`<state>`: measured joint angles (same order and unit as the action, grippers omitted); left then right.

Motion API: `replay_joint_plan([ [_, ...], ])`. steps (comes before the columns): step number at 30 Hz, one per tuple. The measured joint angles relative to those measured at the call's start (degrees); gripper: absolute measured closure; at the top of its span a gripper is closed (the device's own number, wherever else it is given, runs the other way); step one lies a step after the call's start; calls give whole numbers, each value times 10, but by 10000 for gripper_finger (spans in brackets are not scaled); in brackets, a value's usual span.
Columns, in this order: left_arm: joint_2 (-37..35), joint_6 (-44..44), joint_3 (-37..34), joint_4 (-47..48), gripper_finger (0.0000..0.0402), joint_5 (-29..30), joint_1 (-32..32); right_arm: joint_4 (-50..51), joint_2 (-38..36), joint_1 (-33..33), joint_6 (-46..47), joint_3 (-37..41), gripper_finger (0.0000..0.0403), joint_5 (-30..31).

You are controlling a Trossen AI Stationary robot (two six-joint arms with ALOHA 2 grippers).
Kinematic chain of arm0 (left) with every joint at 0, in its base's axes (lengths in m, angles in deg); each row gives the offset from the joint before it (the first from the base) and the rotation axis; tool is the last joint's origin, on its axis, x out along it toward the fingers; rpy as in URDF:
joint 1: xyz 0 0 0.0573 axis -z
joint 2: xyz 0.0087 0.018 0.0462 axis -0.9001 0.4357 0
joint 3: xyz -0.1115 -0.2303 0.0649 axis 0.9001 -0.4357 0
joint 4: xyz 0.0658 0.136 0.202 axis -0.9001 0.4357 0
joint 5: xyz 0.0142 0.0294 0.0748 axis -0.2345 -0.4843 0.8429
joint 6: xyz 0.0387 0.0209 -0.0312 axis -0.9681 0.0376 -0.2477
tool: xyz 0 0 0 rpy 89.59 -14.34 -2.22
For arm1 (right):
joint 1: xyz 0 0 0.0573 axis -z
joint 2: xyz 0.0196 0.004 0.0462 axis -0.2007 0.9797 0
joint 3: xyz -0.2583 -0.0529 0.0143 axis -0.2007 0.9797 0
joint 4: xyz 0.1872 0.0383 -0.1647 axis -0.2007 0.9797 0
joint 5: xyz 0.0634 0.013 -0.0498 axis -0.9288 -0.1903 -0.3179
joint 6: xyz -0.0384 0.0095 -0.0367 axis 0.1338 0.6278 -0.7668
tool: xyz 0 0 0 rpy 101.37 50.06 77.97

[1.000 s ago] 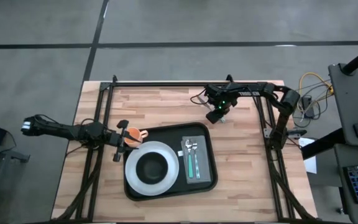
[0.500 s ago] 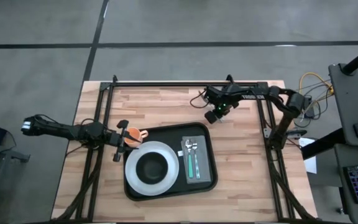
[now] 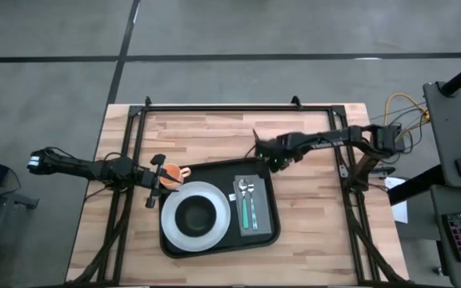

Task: Set up tray
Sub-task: Put the green patterned knife on the gray napkin to the right of the green patterned fork

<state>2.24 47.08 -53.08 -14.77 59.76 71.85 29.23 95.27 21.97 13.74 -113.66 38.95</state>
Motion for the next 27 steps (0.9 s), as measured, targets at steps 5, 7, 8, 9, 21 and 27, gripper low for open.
replay_joint_plan([
  [5,0,0,0,0,285,0,0,0,0,-72,111,0,377,3],
  [7,0,0,0,0,285,0,0,0,-1,-102,159,0,377,4],
  [8,0,0,0,0,285,0,0,-1,-1,-116,183,0,377,8],
  [9,0,0,0,0,285,0,0,-1,-1,-131,208,0,377,13],
  [21,0,0,0,0,285,0,0,-10,4,-293,508,-23,377,51],
  [27,0,0,0,0,285,0,0,42,77,-322,559,-122,377,49],
])
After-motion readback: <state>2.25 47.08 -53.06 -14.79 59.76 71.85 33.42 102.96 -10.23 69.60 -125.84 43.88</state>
